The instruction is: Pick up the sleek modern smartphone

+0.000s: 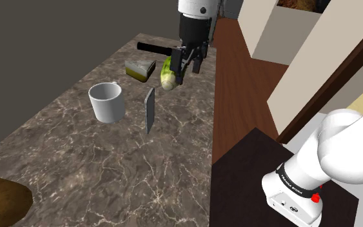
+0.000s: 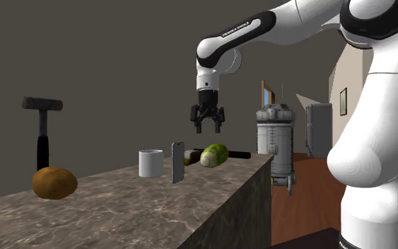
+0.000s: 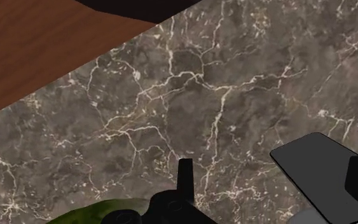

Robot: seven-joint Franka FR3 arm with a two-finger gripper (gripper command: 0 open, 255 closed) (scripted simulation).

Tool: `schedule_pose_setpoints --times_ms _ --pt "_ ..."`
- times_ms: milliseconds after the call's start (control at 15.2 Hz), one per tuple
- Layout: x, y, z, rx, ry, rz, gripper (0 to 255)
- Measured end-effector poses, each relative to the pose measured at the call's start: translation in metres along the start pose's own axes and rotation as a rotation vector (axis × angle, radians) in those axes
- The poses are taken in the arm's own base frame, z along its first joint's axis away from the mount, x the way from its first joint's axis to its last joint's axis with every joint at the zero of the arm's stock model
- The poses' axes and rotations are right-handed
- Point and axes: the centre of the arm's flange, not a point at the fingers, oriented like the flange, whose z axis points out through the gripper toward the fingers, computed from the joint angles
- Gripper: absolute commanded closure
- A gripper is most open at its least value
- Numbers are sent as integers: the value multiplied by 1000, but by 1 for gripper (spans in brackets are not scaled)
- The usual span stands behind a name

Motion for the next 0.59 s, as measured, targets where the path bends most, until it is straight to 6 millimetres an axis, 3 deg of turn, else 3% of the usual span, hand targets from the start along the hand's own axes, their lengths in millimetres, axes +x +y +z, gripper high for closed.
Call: schedule_pose_setpoints --times_ms 594 --pt "51 -98 13 -13 35 -161 0"
